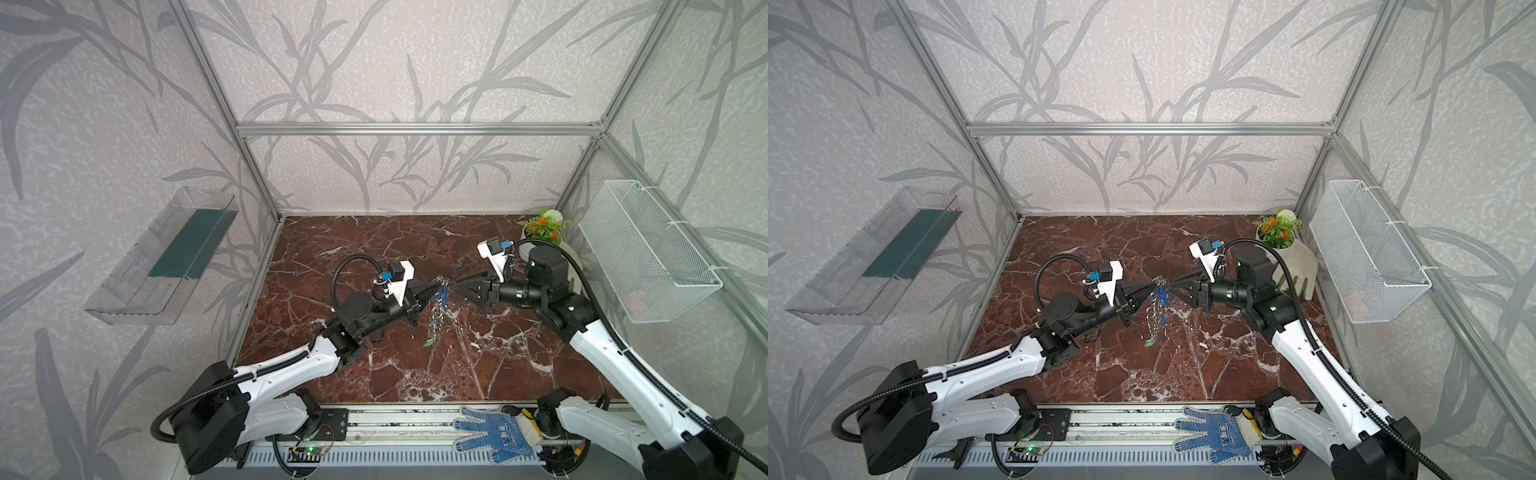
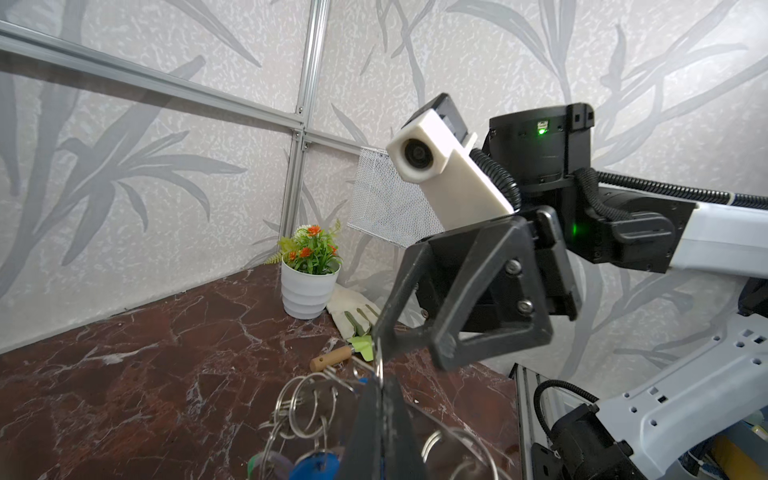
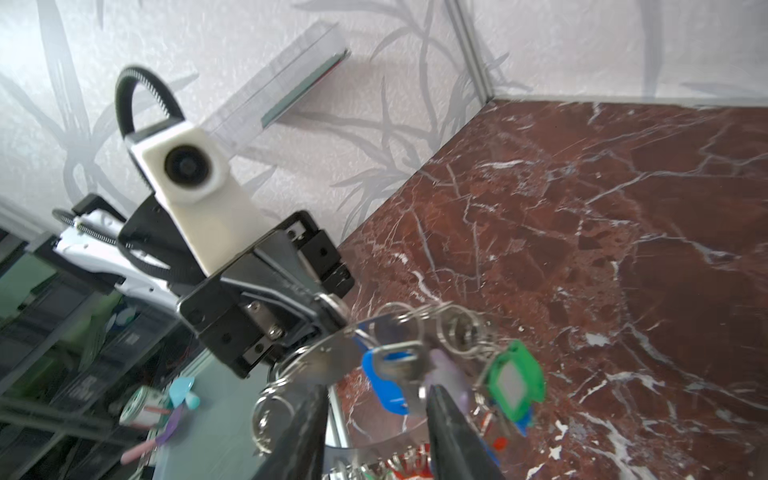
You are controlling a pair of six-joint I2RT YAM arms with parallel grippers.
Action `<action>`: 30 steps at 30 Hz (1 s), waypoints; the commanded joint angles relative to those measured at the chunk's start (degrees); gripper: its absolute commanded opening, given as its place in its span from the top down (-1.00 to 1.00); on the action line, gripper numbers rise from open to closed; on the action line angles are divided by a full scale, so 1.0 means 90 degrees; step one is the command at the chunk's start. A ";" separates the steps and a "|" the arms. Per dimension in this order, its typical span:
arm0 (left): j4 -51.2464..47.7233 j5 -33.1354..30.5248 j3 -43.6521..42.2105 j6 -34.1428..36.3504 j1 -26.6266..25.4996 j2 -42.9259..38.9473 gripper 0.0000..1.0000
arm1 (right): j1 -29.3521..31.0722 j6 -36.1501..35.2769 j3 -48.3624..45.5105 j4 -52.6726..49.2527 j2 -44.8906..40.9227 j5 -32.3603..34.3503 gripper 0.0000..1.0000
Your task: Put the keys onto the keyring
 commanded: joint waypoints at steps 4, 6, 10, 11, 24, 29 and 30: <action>0.1823 0.0138 -0.0072 -0.0494 -0.0024 0.0169 1.00 | -0.0043 0.0451 0.0009 0.1150 0.0146 -0.0507 0.16; 0.1935 0.0174 -0.0072 -0.0539 -0.0020 0.0232 1.00 | -0.0043 0.0516 0.0032 0.1370 0.0236 -0.0623 0.16; 0.2159 0.0200 -0.0080 -0.0606 -0.0019 0.0315 1.00 | 0.0013 0.0677 -0.0003 0.1845 0.0390 -0.0809 0.17; 0.2230 0.0209 -0.0082 -0.0627 -0.0022 0.0339 1.00 | 0.0045 0.0696 -0.0018 0.1955 0.0438 -0.0845 0.17; 0.2753 0.0005 -0.0187 -0.0744 -0.0021 0.0448 1.00 | 0.0227 0.1190 -0.0418 0.3206 0.0571 -0.1356 0.55; 0.2863 -0.0014 -0.0189 -0.0791 -0.0029 0.0486 1.00 | 0.0240 0.1187 -0.0485 0.3201 0.0515 -0.1445 0.82; 0.2877 -0.0024 -0.0194 -0.0803 -0.0038 0.0499 1.00 | 0.0249 0.1187 -0.0512 0.3218 0.0511 -0.1456 0.89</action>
